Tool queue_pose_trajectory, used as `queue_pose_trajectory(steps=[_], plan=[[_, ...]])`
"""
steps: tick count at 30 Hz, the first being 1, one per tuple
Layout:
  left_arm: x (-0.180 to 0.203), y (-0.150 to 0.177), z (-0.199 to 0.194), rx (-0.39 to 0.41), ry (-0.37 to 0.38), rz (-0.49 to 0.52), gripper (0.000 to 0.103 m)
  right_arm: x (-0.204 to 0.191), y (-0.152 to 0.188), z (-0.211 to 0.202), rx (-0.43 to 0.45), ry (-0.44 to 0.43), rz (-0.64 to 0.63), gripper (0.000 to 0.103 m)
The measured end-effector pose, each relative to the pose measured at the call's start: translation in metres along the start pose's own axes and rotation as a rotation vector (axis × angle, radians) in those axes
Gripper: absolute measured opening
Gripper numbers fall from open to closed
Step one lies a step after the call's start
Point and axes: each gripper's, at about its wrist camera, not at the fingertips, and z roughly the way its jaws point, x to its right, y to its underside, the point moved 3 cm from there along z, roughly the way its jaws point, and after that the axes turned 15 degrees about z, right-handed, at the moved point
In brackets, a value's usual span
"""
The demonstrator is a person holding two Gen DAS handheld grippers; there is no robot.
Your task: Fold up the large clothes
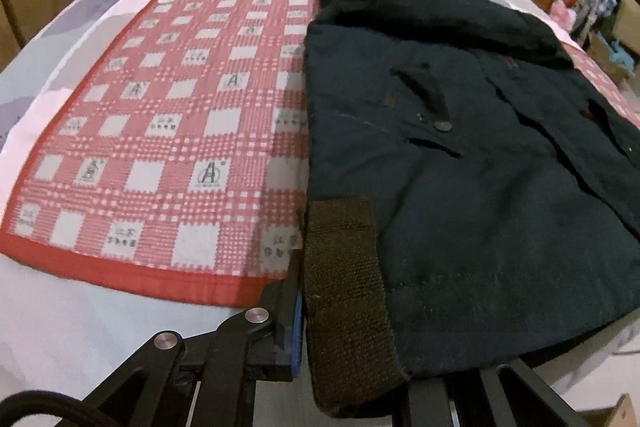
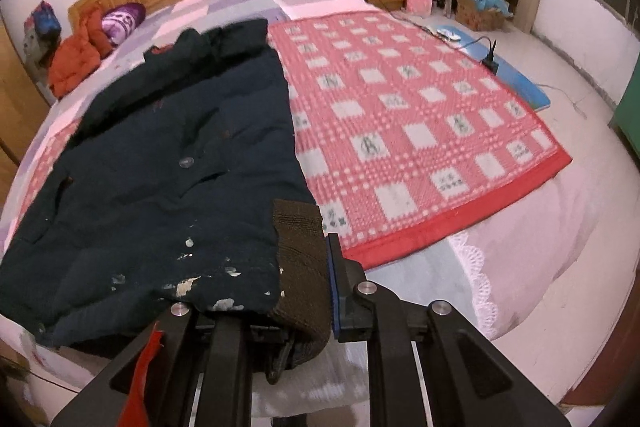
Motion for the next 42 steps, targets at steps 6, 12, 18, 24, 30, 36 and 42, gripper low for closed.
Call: queue_pose_trajectory(steps=[6,12,18,24,30,36,42], plan=[[0.01,0.011,-0.047,-0.061,0.018,0.02,0.015,0.002,-0.003,-0.057,-0.035,0.01,-0.046,0.014],[0.027,0.041,-0.103,-0.17,0.065,0.0,0.015,0.015,0.01,-0.128,-0.115,0.062,-0.075,0.014],[0.042,0.071,-0.156,-0.296,0.102,-0.042,0.015,0.029,0.027,-0.207,-0.219,0.132,-0.092,0.014],[0.046,0.044,-0.162,-0.304,0.108,-0.028,0.015,0.033,0.004,-0.23,-0.248,0.144,-0.08,0.014],[0.022,-0.057,-0.113,-0.217,0.068,-0.007,0.016,-0.009,-0.067,-0.176,-0.176,0.039,-0.12,0.014],[-0.002,-0.17,-0.052,-0.147,0.015,-0.018,0.016,-0.05,-0.167,-0.093,-0.103,-0.064,-0.135,0.014],[-0.024,-0.245,0.053,-0.186,-0.006,-0.027,0.016,-0.093,-0.249,0.03,-0.131,-0.092,-0.109,0.014]])
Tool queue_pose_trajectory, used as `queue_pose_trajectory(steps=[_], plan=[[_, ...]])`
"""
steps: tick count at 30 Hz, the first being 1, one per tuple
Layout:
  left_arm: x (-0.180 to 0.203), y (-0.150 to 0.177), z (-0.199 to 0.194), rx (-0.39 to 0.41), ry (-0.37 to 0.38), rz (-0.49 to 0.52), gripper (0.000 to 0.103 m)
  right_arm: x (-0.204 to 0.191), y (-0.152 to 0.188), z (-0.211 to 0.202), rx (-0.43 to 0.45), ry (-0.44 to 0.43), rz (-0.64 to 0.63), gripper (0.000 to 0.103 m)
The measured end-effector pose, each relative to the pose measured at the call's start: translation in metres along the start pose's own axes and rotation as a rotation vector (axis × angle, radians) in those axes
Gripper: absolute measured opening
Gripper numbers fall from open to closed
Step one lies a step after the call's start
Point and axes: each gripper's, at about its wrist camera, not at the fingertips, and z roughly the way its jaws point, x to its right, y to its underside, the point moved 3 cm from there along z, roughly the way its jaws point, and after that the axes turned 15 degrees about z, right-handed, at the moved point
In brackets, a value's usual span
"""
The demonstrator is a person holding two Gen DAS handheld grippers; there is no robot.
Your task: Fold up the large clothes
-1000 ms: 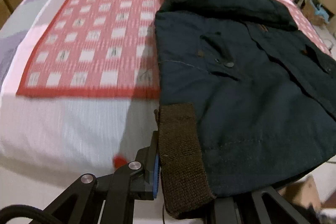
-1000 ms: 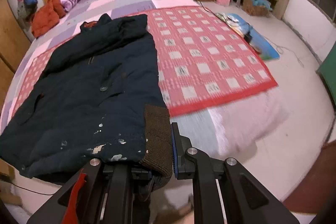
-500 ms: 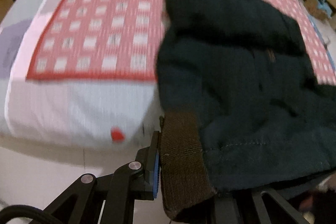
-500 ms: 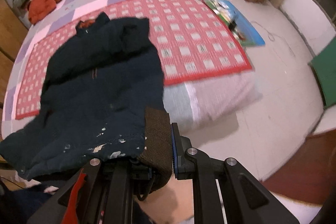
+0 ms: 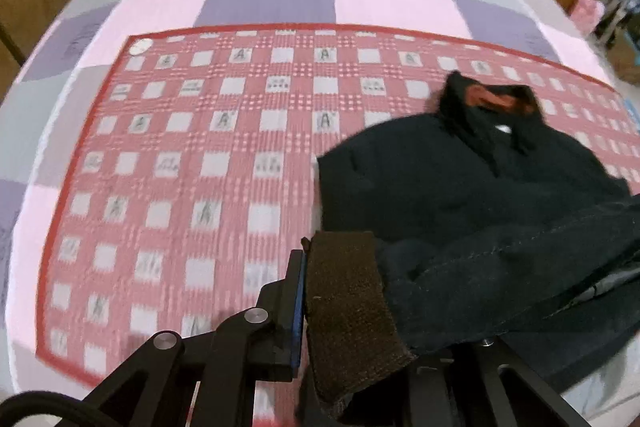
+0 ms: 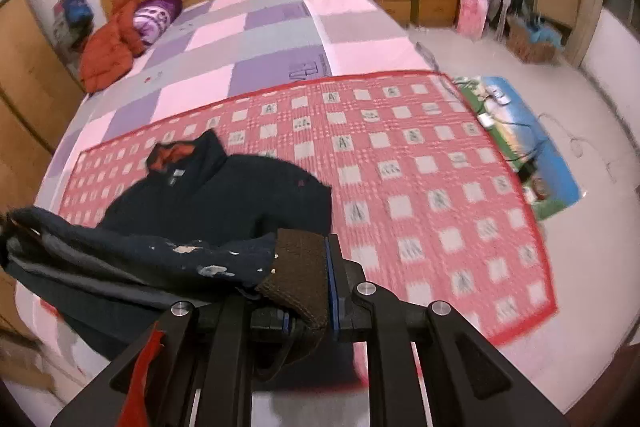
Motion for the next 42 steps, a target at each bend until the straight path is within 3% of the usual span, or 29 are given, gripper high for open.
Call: queue_pose_trajectory(steps=[6,14,17,21,23,25,28,32,35,37,38,39,40,42], plan=[[-0.013,-0.048,0.101,-0.11,0.019,-0.03,0.016,-0.011,-0.05,0.113,-0.079,0.043,0.047,0.014],[-0.011,-0.071,0.213,-0.241,0.061,-0.012,0.018,-0.005,-0.067,0.225,-0.153,0.153,0.077,0.014],[-0.006,-0.069,0.238,-0.269,0.071,0.001,0.018,-0.001,-0.064,0.257,-0.177,0.195,0.079,0.014],[-0.002,-0.067,0.256,-0.272,0.084,0.015,0.02,0.002,-0.059,0.283,-0.187,0.227,0.085,0.015],[-0.001,-0.066,0.259,-0.272,0.084,0.025,0.03,-0.001,-0.058,0.292,-0.191,0.248,0.069,0.015],[-0.002,-0.067,0.256,-0.271,0.074,0.046,0.034,-0.003,-0.058,0.298,-0.195,0.264,0.06,0.015],[-0.008,-0.07,0.242,-0.263,0.121,0.023,0.036,-0.003,-0.059,0.297,-0.195,0.272,0.06,0.016],[-0.015,-0.076,0.227,-0.278,0.151,0.041,0.05,-0.011,-0.061,0.291,-0.193,0.303,-0.045,0.018],[-0.017,-0.08,0.224,-0.337,0.178,0.085,0.058,-0.022,-0.063,0.282,-0.191,0.323,-0.13,0.019],[-0.016,-0.088,0.221,-0.361,0.11,0.18,0.075,-0.026,-0.067,0.276,-0.2,0.312,-0.17,0.024],[-0.011,-0.094,0.216,-0.368,0.051,0.258,0.081,-0.027,-0.069,0.273,-0.198,0.322,-0.191,0.032],[-0.006,-0.1,0.211,-0.364,0.019,0.307,0.082,-0.028,-0.072,0.269,-0.191,0.341,-0.217,0.047],[-0.004,-0.105,0.204,-0.346,0.011,0.32,0.082,-0.029,-0.074,0.265,-0.182,0.351,-0.241,0.055],[-0.002,-0.123,0.187,-0.28,0.086,0.243,0.085,-0.036,-0.081,0.251,-0.17,0.298,-0.276,0.076]])
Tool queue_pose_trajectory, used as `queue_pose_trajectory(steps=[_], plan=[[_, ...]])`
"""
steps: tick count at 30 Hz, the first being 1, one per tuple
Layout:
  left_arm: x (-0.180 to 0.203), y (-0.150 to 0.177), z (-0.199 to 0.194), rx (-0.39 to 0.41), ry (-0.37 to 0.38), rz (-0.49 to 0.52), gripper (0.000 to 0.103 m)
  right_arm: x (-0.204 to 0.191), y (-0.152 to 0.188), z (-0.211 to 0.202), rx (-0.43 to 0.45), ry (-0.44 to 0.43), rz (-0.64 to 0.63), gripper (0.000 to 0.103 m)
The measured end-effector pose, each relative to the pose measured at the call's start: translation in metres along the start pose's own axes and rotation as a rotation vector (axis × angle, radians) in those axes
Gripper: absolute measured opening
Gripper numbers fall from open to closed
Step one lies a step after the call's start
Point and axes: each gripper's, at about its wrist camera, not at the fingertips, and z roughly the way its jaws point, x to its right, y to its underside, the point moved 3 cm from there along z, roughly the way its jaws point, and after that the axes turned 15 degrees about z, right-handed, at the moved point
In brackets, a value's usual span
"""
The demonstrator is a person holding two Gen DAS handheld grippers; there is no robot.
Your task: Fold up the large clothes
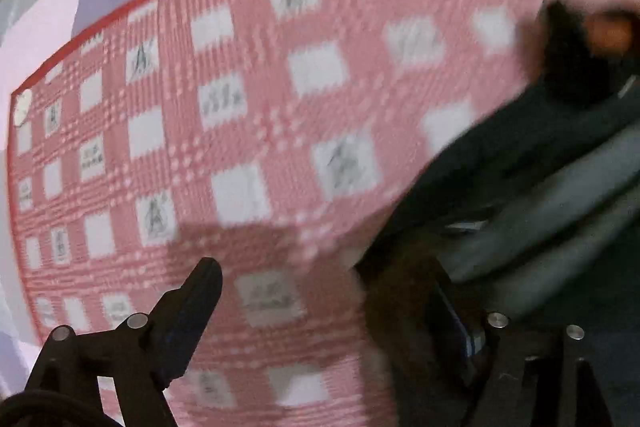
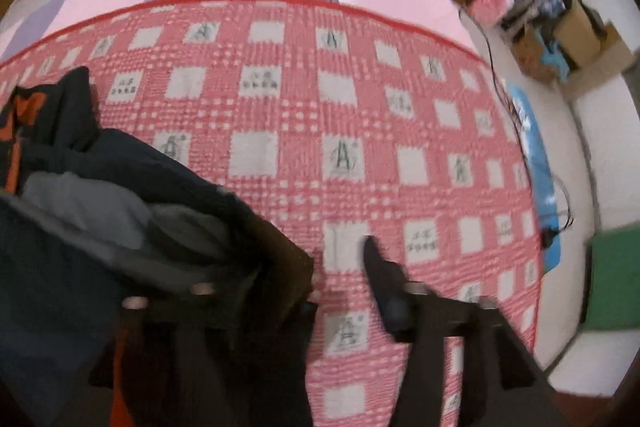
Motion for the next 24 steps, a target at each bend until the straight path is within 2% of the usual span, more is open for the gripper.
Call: queue_pose_trajectory(steps=[2,5,8,10,13,15,17,19,21,24], plan=[[-0.01,-0.01,-0.021,0.098,0.066,-0.101,0.093,0.001,-0.007,-0.015,0.041,-0.01,-0.007,0.082],[-0.014,-0.003,-0.053,0.236,0.068,-0.227,0.096,0.002,-0.011,-0.053,0.166,-0.087,0.074,0.082],[0.016,0.016,-0.067,0.313,0.021,-0.217,0.096,-0.005,0.01,-0.085,0.252,-0.182,0.122,0.082],[0.042,0.028,-0.064,0.344,0.03,-0.205,0.097,-0.019,0.033,-0.092,0.271,-0.183,0.09,0.082],[0.079,0.036,-0.04,0.364,0.094,-0.192,0.097,-0.051,0.084,-0.081,0.225,-0.161,0.005,0.082],[0.111,0.038,-0.02,0.339,0.136,-0.181,0.097,-0.071,0.105,-0.061,0.184,-0.135,-0.05,0.082],[0.131,0.029,0.009,0.279,0.101,-0.137,0.099,-0.085,0.115,-0.033,0.116,-0.109,-0.07,0.082],[0.135,0.014,0.027,0.278,0.027,-0.099,0.103,-0.089,0.107,-0.013,0.102,-0.111,-0.039,0.087],[0.125,-0.001,0.035,0.285,0.025,-0.132,0.103,-0.087,0.082,0.005,0.114,-0.105,0.013,0.1],[0.11,-0.02,0.042,0.265,-0.006,-0.179,0.103,-0.081,0.053,0.028,0.074,-0.112,0.105,0.103]])
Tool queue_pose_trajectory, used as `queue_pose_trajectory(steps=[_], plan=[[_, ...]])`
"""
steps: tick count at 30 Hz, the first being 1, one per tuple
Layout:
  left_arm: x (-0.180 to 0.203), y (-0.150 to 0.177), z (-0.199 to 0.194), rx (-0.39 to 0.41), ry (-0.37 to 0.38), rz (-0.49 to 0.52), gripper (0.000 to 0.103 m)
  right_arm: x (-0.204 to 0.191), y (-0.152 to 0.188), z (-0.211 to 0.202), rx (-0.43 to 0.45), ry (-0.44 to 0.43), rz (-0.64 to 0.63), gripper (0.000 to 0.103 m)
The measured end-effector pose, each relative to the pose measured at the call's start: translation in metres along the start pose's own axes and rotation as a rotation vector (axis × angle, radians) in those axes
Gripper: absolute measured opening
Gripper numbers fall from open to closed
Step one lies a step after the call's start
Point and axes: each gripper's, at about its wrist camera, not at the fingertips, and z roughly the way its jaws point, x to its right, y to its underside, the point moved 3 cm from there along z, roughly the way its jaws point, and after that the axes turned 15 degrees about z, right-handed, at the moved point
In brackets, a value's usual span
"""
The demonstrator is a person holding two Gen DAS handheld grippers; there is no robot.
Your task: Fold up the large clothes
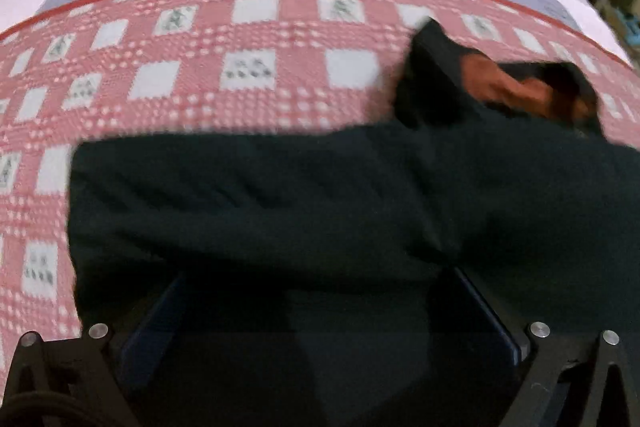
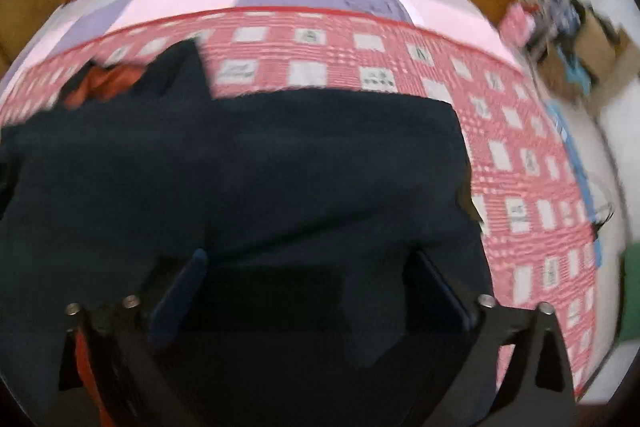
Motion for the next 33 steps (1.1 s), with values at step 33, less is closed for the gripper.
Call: queue_pose_trajectory(steps=[33], plan=[[0.014,0.052,-0.02,0.18,-0.136,-0.028,0.103,0.022,0.021,0.0,0.156,0.018,0.071,0.103]])
